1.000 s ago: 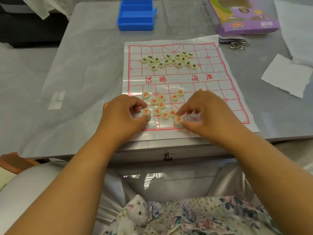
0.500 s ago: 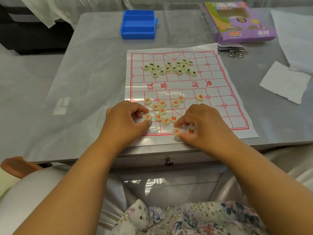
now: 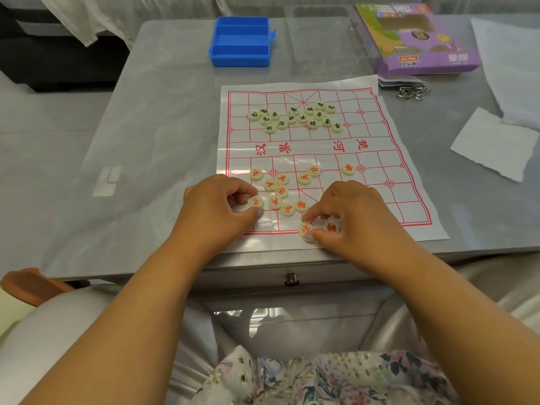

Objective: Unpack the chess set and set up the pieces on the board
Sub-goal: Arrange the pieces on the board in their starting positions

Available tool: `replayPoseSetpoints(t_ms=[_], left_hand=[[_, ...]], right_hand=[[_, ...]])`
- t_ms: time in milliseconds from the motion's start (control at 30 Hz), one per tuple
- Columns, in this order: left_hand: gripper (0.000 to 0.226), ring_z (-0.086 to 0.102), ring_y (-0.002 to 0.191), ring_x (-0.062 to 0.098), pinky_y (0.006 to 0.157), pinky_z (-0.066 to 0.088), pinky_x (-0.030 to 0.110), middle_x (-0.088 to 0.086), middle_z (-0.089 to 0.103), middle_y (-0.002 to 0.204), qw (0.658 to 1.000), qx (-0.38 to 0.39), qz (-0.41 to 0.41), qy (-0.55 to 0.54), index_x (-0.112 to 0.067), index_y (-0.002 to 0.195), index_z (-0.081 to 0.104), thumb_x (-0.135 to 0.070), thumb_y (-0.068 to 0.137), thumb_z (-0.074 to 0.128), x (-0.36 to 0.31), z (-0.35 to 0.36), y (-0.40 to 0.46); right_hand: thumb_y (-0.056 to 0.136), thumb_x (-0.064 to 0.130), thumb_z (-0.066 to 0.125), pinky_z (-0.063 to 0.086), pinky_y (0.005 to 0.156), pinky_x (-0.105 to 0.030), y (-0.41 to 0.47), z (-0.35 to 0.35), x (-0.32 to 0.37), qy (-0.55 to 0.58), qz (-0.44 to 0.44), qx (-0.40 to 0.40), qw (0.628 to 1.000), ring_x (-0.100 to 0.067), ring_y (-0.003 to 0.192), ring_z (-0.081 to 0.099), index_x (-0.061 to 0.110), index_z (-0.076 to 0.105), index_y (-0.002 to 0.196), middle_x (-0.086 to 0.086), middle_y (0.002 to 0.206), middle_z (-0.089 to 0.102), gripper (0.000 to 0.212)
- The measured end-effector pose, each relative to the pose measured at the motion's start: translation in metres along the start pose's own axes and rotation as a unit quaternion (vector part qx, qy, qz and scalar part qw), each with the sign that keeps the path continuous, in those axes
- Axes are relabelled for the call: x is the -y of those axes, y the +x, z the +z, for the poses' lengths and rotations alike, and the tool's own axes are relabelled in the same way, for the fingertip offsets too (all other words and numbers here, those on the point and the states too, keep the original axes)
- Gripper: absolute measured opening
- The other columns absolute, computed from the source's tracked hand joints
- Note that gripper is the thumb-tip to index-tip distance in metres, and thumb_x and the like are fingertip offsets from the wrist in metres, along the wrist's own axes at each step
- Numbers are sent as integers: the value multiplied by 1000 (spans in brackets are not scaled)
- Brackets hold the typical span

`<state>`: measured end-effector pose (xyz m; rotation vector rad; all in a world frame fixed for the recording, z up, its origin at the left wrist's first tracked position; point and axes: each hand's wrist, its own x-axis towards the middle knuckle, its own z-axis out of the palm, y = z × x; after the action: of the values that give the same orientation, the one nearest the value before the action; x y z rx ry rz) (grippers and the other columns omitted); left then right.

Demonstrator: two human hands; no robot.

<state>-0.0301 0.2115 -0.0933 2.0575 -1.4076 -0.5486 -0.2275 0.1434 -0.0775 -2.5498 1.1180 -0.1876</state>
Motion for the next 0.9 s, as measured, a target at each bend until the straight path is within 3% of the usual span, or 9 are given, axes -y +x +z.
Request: replayPoseSetpoints(t_ms=[100, 200, 333, 500, 633, 800, 900], left_hand=[[22, 54, 75, 5, 85, 50, 33, -18, 57, 83, 1000, 0, 0, 0, -31, 98, 68, -35, 77, 75, 0, 0, 0], [22, 55, 77, 6, 85, 50, 33, -18, 58, 84, 1000, 5, -1, 1, -32, 98, 68, -36, 77, 74, 1, 0, 0], [17, 55, 76, 6, 83, 50, 32, -17, 59, 83, 1000, -9, -1, -3, -32, 96, 67, -36, 80, 71, 4, 2, 1], [22, 54, 75, 7, 65, 41, 11, -11, 59, 89, 997, -64, -29, -5, -24, 109, 66, -31, 88, 63, 6, 6, 5], [26, 55, 86, 11, 70, 42, 11, -7, 60, 108, 996, -72, -49, -3, -24, 118, 61, -32, 94, 56, 8, 9, 9], [27, 54, 85, 10, 69, 41, 10, -12, 55, 103, 996, -77, -48, 14, -25, 119, 60, -34, 94, 55, 8, 12, 13], [26, 52, 78, 8, 66, 38, 8, -11, 57, 102, 995, -83, -42, 19, -26, 118, 61, -34, 93, 55, 9, 12, 12]], right_hand=[[79, 41, 68, 44, 82, -29, 1, -14, -8, 40, 31, -55, 997, -5, 85, 45, 32, 66, 113, 12, 94, 53, 35], [80, 36, 69, 38, 64, -15, 6, -32, -27, 76, 107, -127, 983, -4, 72, 48, 29, 67, 111, 11, 90, 54, 32], [83, 35, 66, 39, 67, -25, 12, -41, -50, 73, 176, -162, 968, -5, 67, 48, 24, 68, 109, 9, 84, 54, 29], [84, 34, 65, 40, 72, -27, 26, -39, -59, 58, 200, -151, 966, -5, 64, 47, 22, 69, 110, 8, 86, 54, 28], [84, 33, 66, 41, 75, -25, 39, -30, -56, 71, 175, -119, 975, -3, 67, 48, 25, 69, 108, 10, 86, 56, 25], [86, 29, 65, 38, 70, -20, 50, -23, -51, 90, 156, -86, 980, -3, 68, 48, 27, 69, 105, 12, 82, 55, 20], [84, 30, 67, 42, 72, -24, 52, -25, -58, 105, 172, -99, 974, -5, 70, 51, 26, 70, 103, 14, 78, 55, 20]])
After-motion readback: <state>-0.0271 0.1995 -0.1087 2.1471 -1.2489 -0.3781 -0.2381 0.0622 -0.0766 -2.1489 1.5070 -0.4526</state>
